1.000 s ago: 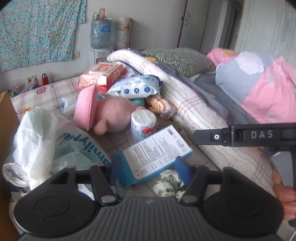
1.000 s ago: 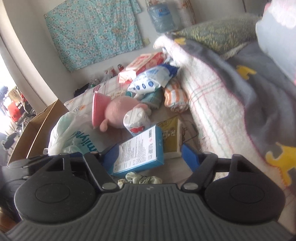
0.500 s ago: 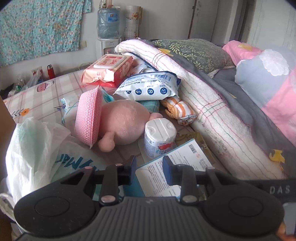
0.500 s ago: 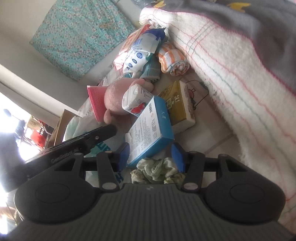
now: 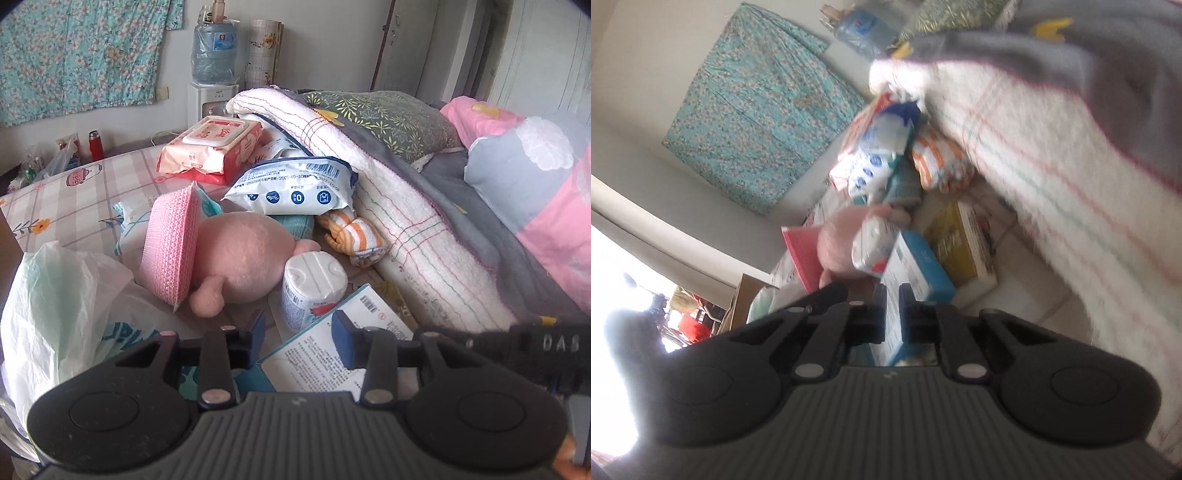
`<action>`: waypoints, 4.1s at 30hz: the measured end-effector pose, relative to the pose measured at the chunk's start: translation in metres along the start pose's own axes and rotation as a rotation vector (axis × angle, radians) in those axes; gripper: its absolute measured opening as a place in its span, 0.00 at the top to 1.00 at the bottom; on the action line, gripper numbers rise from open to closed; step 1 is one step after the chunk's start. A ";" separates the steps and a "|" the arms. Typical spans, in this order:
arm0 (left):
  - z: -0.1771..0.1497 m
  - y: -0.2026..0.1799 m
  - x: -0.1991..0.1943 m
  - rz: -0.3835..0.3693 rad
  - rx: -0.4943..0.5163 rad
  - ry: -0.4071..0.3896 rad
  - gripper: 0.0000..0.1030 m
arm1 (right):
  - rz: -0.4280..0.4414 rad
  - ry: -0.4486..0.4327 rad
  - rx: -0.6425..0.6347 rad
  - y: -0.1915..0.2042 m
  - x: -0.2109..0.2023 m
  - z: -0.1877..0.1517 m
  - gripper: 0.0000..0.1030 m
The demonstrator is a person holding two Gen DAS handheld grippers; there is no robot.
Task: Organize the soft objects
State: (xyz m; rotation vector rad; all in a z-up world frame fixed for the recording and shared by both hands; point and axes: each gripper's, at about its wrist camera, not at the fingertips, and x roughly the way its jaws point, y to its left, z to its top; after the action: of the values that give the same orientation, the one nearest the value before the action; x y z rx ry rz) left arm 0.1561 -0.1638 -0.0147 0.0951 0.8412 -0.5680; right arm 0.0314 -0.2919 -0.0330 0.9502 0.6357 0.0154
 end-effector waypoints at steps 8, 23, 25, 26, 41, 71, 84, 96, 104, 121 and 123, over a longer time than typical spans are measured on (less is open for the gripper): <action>-0.004 0.002 -0.003 0.011 0.010 -0.002 0.57 | -0.022 0.027 -0.002 0.002 -0.012 0.006 0.88; 0.001 0.017 -0.007 0.035 -0.020 -0.043 0.66 | -0.056 0.099 0.153 -0.023 0.044 -0.015 0.67; -0.002 0.019 -0.011 0.036 -0.025 -0.043 0.66 | -0.031 0.085 0.195 -0.028 0.049 -0.019 0.77; -0.002 0.021 -0.012 0.036 -0.031 -0.042 0.66 | -0.009 0.076 0.228 -0.032 0.050 -0.019 0.77; 0.000 0.031 -0.051 -0.042 -0.118 -0.055 0.64 | 0.182 0.197 0.303 -0.025 0.021 0.029 0.82; -0.006 -0.019 0.053 -0.196 0.046 0.201 0.30 | 0.026 0.203 0.217 -0.067 0.021 0.031 0.77; -0.002 -0.022 0.007 -0.204 0.070 0.102 0.36 | 0.039 0.125 0.179 -0.035 -0.001 0.031 0.78; 0.005 -0.004 -0.073 -0.149 0.047 -0.074 0.37 | 0.119 0.077 0.016 0.043 -0.030 0.036 0.78; 0.005 0.055 -0.138 -0.028 -0.068 -0.185 0.37 | 0.209 0.155 -0.155 0.139 -0.002 0.029 0.78; -0.006 0.229 -0.224 0.279 -0.379 -0.216 0.37 | 0.363 0.540 -0.302 0.332 0.146 -0.039 0.78; -0.005 0.250 -0.218 0.283 -0.419 -0.191 0.37 | 0.348 0.577 -0.309 0.344 0.167 -0.049 0.78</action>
State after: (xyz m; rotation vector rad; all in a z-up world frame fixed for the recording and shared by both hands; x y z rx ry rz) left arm 0.1656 0.1451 0.1056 -0.2174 0.7287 -0.1249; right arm 0.2317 -0.0034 0.1250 0.7417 0.9558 0.6992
